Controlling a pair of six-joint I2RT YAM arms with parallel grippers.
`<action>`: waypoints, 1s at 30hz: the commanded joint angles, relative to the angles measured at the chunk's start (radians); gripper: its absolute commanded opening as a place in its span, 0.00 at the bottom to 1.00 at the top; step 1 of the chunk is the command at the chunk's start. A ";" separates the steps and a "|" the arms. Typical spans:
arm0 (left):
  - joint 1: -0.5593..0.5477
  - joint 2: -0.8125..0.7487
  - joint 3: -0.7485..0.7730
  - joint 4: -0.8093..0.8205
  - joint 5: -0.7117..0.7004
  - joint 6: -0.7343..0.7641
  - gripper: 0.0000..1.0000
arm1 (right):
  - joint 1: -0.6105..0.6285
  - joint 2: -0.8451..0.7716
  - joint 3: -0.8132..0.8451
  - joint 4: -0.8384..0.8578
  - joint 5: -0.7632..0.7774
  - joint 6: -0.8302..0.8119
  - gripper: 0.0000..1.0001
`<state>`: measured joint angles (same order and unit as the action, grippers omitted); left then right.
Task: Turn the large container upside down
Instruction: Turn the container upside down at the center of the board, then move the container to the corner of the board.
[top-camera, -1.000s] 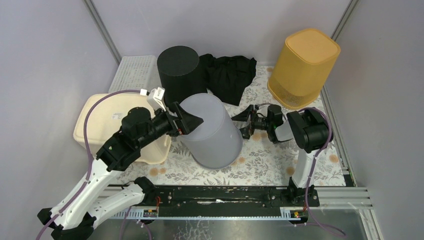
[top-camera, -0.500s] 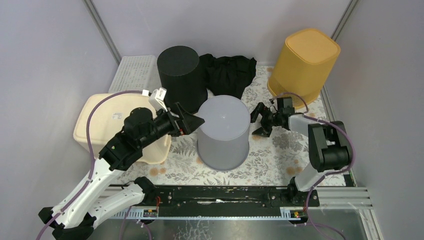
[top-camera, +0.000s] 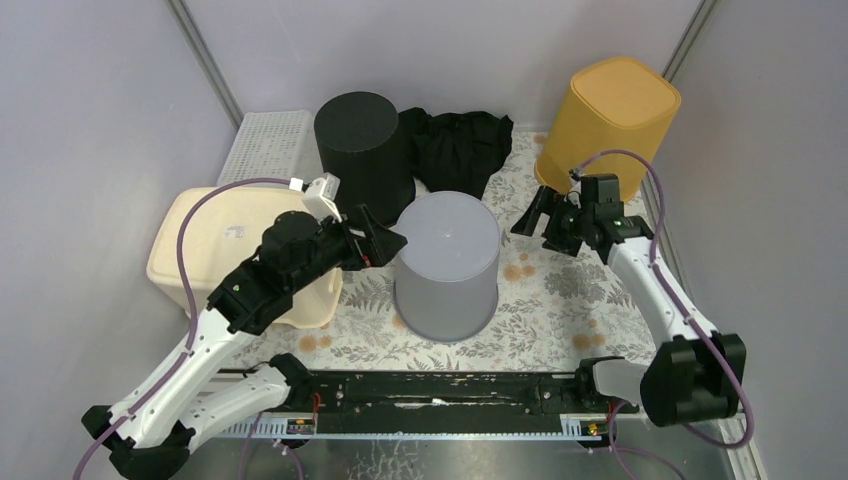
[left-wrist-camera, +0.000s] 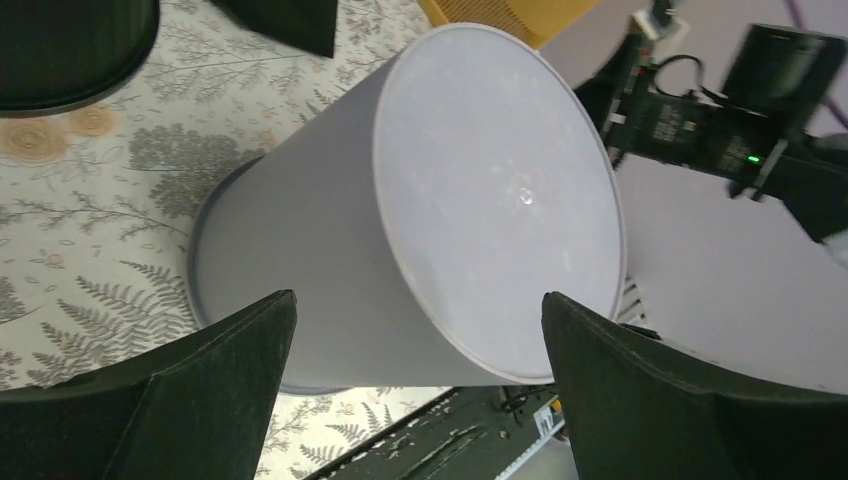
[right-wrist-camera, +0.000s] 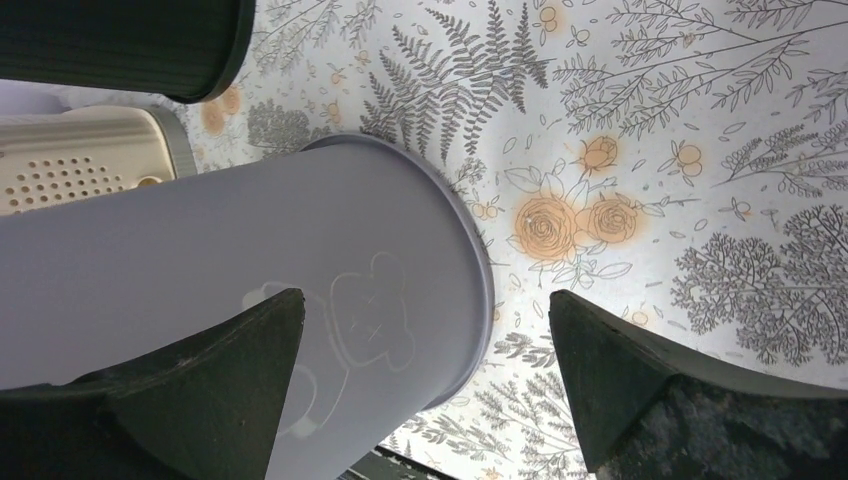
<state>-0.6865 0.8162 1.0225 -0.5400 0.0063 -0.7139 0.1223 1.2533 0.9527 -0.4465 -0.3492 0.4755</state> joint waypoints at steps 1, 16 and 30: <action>0.004 0.027 -0.018 -0.010 -0.069 0.040 1.00 | 0.002 -0.086 0.068 -0.092 0.007 -0.004 1.00; -0.106 0.241 -0.132 0.272 -0.045 -0.038 1.00 | 0.002 -0.302 0.278 -0.147 -0.117 0.066 0.99; -0.129 0.481 -0.107 0.506 0.011 -0.055 1.00 | 0.002 -0.324 0.271 -0.169 -0.132 0.067 0.99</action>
<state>-0.8047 1.1957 0.9318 -0.0418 -0.0227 -0.7780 0.1223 0.9440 1.1927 -0.6128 -0.4534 0.5430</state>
